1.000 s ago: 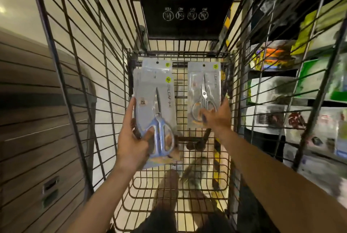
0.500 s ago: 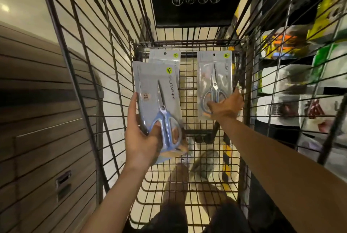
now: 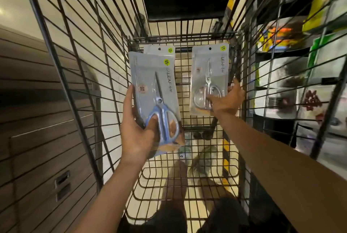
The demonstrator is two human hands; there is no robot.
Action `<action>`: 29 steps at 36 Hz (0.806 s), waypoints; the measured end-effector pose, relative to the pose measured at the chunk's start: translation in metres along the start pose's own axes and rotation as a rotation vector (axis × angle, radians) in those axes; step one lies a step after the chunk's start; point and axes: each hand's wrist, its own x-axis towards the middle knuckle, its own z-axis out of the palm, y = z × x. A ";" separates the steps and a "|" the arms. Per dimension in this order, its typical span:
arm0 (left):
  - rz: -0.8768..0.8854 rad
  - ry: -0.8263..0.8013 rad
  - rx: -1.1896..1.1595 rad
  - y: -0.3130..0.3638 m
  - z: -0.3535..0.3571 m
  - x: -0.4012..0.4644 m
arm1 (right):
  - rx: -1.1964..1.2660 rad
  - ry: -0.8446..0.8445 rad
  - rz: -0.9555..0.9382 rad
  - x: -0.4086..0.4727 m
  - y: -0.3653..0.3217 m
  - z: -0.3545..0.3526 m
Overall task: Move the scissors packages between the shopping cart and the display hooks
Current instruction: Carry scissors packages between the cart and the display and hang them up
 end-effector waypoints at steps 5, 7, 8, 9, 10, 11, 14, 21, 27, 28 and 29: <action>-0.009 0.028 -0.011 0.006 0.001 -0.002 | 0.173 -0.146 0.028 -0.027 -0.011 -0.007; -0.001 0.025 -0.020 0.009 0.000 -0.002 | 0.191 -0.207 0.053 -0.032 -0.016 -0.011; 0.001 0.025 -0.020 0.011 -0.001 -0.001 | 0.209 -0.237 0.073 -0.033 -0.019 -0.014; 0.001 0.021 -0.019 0.014 -0.002 -0.002 | 0.206 -0.267 0.082 -0.035 -0.021 -0.019; -0.001 0.015 -0.020 0.019 -0.002 -0.002 | 0.202 -0.287 0.084 -0.037 -0.021 -0.025; -0.004 0.008 -0.020 0.024 -0.004 -0.004 | 0.165 -0.306 0.067 -0.041 -0.022 -0.031; -0.011 -0.014 -0.030 0.041 -0.010 -0.010 | 0.117 -0.323 0.001 -0.061 -0.023 -0.052; 0.010 -0.086 -0.033 0.083 -0.035 -0.035 | 0.302 -0.335 -0.066 -0.131 -0.038 -0.112; 0.091 -0.175 -0.027 0.124 -0.055 -0.067 | 0.414 -0.270 -0.166 -0.192 -0.056 -0.186; 0.100 -0.186 -0.037 0.131 -0.057 -0.074 | 0.438 -0.278 -0.162 -0.201 -0.056 -0.198; 0.108 -0.200 -0.055 0.139 -0.059 -0.082 | 0.453 -0.291 -0.169 -0.211 -0.056 -0.211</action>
